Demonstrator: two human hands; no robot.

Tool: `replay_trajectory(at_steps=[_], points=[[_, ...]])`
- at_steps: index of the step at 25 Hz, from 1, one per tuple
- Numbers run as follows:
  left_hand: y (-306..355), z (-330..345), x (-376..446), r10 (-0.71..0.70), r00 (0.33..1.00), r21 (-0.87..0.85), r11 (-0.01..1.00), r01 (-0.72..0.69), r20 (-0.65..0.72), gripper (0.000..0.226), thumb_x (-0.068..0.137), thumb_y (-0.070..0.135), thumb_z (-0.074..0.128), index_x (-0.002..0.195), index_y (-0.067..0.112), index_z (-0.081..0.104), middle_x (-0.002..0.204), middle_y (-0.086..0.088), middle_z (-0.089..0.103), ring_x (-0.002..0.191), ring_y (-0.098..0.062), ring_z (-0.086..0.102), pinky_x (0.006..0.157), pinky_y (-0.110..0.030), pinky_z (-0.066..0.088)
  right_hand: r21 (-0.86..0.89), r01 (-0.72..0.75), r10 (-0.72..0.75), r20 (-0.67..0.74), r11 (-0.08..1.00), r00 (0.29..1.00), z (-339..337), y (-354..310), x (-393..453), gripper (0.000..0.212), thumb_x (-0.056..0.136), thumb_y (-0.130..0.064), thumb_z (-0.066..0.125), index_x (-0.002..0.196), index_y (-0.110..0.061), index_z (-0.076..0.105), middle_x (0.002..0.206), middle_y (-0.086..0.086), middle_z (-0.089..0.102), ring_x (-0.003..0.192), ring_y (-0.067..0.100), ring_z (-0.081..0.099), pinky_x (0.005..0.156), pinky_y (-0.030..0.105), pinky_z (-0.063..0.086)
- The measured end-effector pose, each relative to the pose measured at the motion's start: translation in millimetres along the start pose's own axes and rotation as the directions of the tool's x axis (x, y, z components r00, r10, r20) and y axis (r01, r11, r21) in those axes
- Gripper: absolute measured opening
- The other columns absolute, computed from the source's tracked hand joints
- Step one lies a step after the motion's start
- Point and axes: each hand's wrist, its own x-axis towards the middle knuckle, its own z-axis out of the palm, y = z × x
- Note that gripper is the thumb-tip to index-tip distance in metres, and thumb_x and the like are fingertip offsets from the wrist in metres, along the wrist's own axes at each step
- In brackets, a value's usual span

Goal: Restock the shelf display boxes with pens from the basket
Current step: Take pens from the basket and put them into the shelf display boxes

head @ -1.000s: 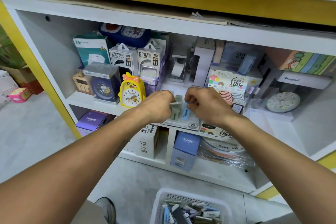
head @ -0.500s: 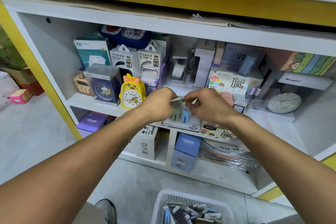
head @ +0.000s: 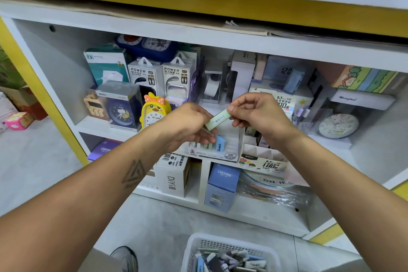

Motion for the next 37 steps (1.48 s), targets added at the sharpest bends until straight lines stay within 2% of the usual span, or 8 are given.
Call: replay_trajectory(at_steps=[7,9,12,16,19,22,26,37], points=[[-3,-2,3,0.123,0.989,0.017,0.992,-0.122,-0.076,0.015,0.086,-0.013,0.063,0.099,-0.006,0.066,0.080,-0.014,0.065,0.064,-0.021,0.068,0.069,-0.031,0.062,0.047,0.000,-0.002,0.057,0.999,0.998,-2,-1,3,0.008,0.089,-0.005,0.073,0.095,-0.001,0.071,0.077,0.017,0.073,0.067,0.022,0.072,0.060,0.022,0.056],[-5,-3,8,0.189,0.976,0.248,0.956,-0.157,-0.112,0.021,0.084,-0.008,0.069,0.103,0.000,0.069,0.087,-0.010,0.067,0.075,-0.022,0.068,0.078,-0.037,0.061,-0.081,0.088,-0.086,0.019,0.993,0.996,-1,1,5,0.009,0.089,-0.001,0.071,0.096,-0.004,0.067,0.076,0.015,0.073,0.066,0.022,0.073,0.061,0.022,0.056],[-10,-6,13,0.304,0.943,0.647,0.748,-0.151,-0.132,0.032,0.088,0.007,0.063,0.119,0.011,0.067,0.116,-0.007,0.069,0.108,-0.022,0.064,0.094,-0.031,0.052,-0.312,0.182,-0.209,-0.054,0.932,0.976,-3,7,10,0.010,0.089,-0.008,0.074,0.093,-0.014,0.067,0.076,0.005,0.073,0.067,0.017,0.072,0.064,0.026,0.056],[-17,-9,13,0.313,0.947,0.798,0.589,-0.130,-0.077,0.043,0.091,0.016,0.056,0.134,0.021,0.058,0.136,-0.006,0.059,0.124,-0.024,0.055,0.086,-0.023,0.042,-0.417,0.221,-0.284,-0.096,0.882,0.954,-6,15,17,0.007,0.089,-0.013,0.074,0.093,-0.019,0.071,0.074,0.002,0.071,0.070,0.018,0.071,0.074,0.038,0.060],[-21,-5,14,0.311,0.950,0.867,0.468,-0.173,0.021,0.033,0.090,0.017,0.052,0.122,0.017,0.060,0.127,-0.009,0.062,0.116,-0.032,0.058,0.077,-0.027,0.045,-0.669,0.273,-0.396,-0.036,0.691,0.917,-3,21,26,0.016,0.093,-0.008,0.065,0.107,-0.015,0.067,0.085,0.006,0.070,0.080,0.025,0.066,0.075,0.041,0.057],[-28,-2,17,0.268,0.948,0.904,0.337,-0.261,0.174,0.033,0.093,0.020,0.048,0.124,0.010,0.054,0.138,-0.013,0.050,0.125,-0.033,0.051,0.096,-0.039,0.047,-0.845,0.273,-0.435,0.053,0.460,0.899,9,25,35,0.026,0.088,0.007,0.056,0.106,-0.011,0.056,0.082,0.013,0.065,0.076,0.035,0.060,0.068,0.045,0.055],[-37,-4,20,0.220,0.946,0.924,0.249,-0.290,0.237,0.049,0.098,0.028,0.043,0.143,0.011,0.040,0.154,-0.012,0.034,0.142,-0.025,0.034,0.108,-0.042,0.040,-0.813,0.281,-0.397,0.067,0.511,0.915,31,31,46,0.023,0.087,0.007,0.055,0.099,-0.013,0.055,0.080,0.012,0.063,0.072,0.032,0.060,0.066,0.045,0.055],[-33,-3,19,0.203,0.943,0.919,0.246,-0.308,0.262,0.046,0.098,0.024,0.043,0.142,0.009,0.041,0.151,-0.015,0.038,0.137,-0.028,0.039,0.107,-0.040,0.039,-0.767,0.316,-0.305,0.164,0.558,0.938,38,35,48,0.008,0.091,-0.006,0.065,0.092,-0.013,0.063,0.087,0.008,0.066,0.079,0.026,0.063,0.073,0.042,0.056]])
